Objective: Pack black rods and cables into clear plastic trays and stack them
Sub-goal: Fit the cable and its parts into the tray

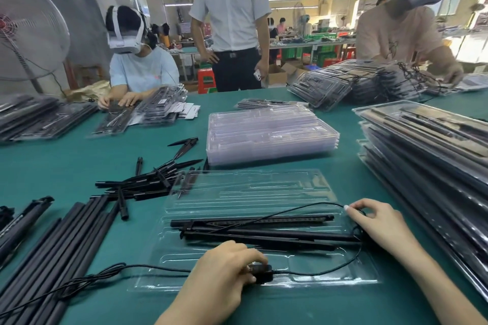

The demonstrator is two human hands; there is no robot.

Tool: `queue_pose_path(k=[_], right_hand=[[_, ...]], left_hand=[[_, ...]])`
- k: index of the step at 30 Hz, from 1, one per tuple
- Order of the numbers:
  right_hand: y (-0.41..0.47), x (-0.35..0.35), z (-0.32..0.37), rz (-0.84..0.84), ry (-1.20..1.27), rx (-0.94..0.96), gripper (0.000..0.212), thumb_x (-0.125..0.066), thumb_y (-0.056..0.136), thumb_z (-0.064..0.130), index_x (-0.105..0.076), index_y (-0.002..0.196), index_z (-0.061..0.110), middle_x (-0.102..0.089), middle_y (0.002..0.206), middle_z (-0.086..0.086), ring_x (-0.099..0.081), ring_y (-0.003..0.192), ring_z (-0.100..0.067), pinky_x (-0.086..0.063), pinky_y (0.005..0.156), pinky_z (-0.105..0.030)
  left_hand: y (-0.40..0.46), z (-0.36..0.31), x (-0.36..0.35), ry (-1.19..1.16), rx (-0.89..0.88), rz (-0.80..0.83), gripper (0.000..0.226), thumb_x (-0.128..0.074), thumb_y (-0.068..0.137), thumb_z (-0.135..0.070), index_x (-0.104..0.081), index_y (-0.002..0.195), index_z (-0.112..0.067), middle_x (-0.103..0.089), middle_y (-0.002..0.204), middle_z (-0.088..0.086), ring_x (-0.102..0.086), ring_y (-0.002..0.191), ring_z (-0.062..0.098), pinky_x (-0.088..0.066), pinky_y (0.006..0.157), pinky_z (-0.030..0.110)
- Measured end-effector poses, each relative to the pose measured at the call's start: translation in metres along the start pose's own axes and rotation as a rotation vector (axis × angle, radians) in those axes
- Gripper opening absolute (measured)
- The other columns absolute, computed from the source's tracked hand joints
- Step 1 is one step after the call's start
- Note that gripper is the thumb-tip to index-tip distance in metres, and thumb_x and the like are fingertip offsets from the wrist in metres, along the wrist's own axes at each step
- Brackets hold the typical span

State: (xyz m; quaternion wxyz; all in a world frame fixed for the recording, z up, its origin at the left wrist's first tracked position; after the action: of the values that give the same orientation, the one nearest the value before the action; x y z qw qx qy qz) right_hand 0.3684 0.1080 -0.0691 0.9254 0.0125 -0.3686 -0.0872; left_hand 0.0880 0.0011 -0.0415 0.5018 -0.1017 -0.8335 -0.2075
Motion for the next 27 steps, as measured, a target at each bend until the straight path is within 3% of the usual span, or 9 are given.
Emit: queue_pose_path(k=[4, 7, 9, 11, 14, 16, 19, 23, 27], right_hand=[[0.0, -0.001, -0.001, 0.011, 0.008, -0.011, 0.012, -0.068, 0.084, 0.037, -0.066, 0.074, 0.03, -0.067, 0.073, 0.0, -0.057, 0.077, -0.017, -0.04, 0.064, -0.028], [-0.001, 0.0, -0.001, 0.015, 0.017, -0.014, 0.013, -0.067, 0.085, 0.037, -0.067, 0.074, 0.03, -0.07, 0.077, -0.008, -0.06, 0.079, -0.019, -0.041, 0.068, -0.029], [-0.002, 0.0, 0.001, 0.014, 0.026, -0.013, 0.013, -0.067, 0.085, 0.036, -0.067, 0.074, 0.029, -0.07, 0.077, -0.011, -0.06, 0.079, -0.023, -0.04, 0.067, -0.03], [-0.004, 0.001, 0.003, 0.015, 0.036, -0.013, 0.014, -0.067, 0.085, 0.035, -0.067, 0.074, 0.027, -0.065, 0.066, -0.009, -0.056, 0.07, -0.023, -0.038, 0.062, -0.029], [-0.009, 0.002, 0.007, -0.007, 0.064, -0.01, 0.013, -0.066, 0.086, 0.035, -0.066, 0.077, 0.026, -0.048, 0.05, -0.003, -0.046, 0.057, -0.019, -0.032, 0.056, -0.029], [-0.014, 0.003, 0.01, -0.07, 0.104, -0.002, 0.01, -0.065, 0.087, 0.035, -0.064, 0.081, 0.026, -0.044, 0.047, -0.002, -0.044, 0.055, -0.02, -0.032, 0.056, -0.028], [-0.022, 0.006, 0.017, -0.16, 0.146, 0.026, 0.01, -0.063, 0.088, 0.035, -0.061, 0.084, 0.025, -0.039, 0.039, 0.004, -0.04, 0.053, -0.019, -0.03, 0.055, -0.031], [-0.025, 0.003, 0.022, -0.166, 0.134, 0.036, 0.014, -0.064, 0.087, 0.035, -0.062, 0.077, 0.026, -0.038, 0.036, 0.004, -0.037, 0.043, -0.011, -0.031, 0.052, -0.029], [-0.023, 0.0, 0.026, -0.141, 0.084, 0.069, 0.017, -0.065, 0.086, 0.038, -0.061, 0.073, 0.028, -0.037, 0.037, 0.005, -0.037, 0.041, -0.009, -0.029, 0.05, -0.029]], left_hand=[[0.005, -0.005, -0.001, 0.208, 0.056, 0.061, 0.039, -0.045, 0.098, -0.022, -0.056, 0.124, -0.049, -0.037, 0.078, -0.011, -0.042, 0.099, 0.008, -0.036, 0.073, 0.027], [0.005, -0.017, -0.004, 0.37, -0.02, 0.113, 0.047, -0.054, 0.089, -0.018, -0.055, 0.126, -0.046, -0.046, 0.088, -0.011, -0.046, 0.099, 0.011, -0.029, 0.063, 0.026], [0.0, -0.025, -0.009, 0.482, -0.09, 0.193, 0.057, -0.082, 0.043, -0.026, -0.073, 0.097, -0.044, -0.056, 0.07, -0.015, -0.057, 0.07, 0.006, -0.022, 0.048, 0.021], [-0.003, -0.029, -0.01, 0.544, -0.1, 0.227, 0.06, -0.082, 0.011, -0.029, -0.075, 0.069, -0.041, -0.05, 0.051, -0.018, -0.051, 0.046, 0.003, -0.014, 0.038, 0.02], [-0.006, -0.033, -0.009, 0.39, -0.095, 0.26, 0.048, -0.08, 0.053, -0.034, -0.071, 0.098, -0.048, -0.051, 0.066, -0.013, -0.054, 0.069, 0.003, -0.017, 0.045, 0.018], [-0.006, -0.013, 0.003, 0.226, -0.039, 0.16, 0.041, -0.054, 0.089, -0.026, -0.058, 0.122, -0.05, -0.056, 0.091, -0.011, -0.047, 0.095, 0.003, -0.03, 0.058, 0.019], [-0.009, 0.013, 0.032, -0.103, 0.009, 0.016, 0.036, -0.057, 0.089, -0.015, -0.069, 0.107, -0.043, -0.068, 0.09, -0.019, -0.052, 0.092, -0.001, -0.04, 0.08, 0.018], [-0.021, 0.073, 0.077, 0.071, 0.198, -0.388, 0.036, -0.054, 0.095, -0.016, -0.059, 0.124, -0.036, -0.058, 0.122, -0.023, -0.046, 0.122, -0.002, -0.028, 0.105, 0.019], [-0.017, 0.099, 0.046, 0.086, 0.262, -0.072, 0.044, -0.035, 0.1, -0.038, -0.019, 0.14, -0.051, -0.017, 0.146, -0.033, -0.001, 0.142, -0.008, 0.0, 0.116, 0.017]])
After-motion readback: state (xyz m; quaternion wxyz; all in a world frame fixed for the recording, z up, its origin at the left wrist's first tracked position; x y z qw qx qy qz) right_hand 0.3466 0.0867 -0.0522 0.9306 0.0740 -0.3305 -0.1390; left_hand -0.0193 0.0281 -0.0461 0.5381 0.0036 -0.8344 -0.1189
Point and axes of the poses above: each hand's wrist, its own y-axis towards the middle knuckle, its own x-axis out of the back of the hand, z = x × y, the point moved 7 cm from there along y, towards the middle knuckle
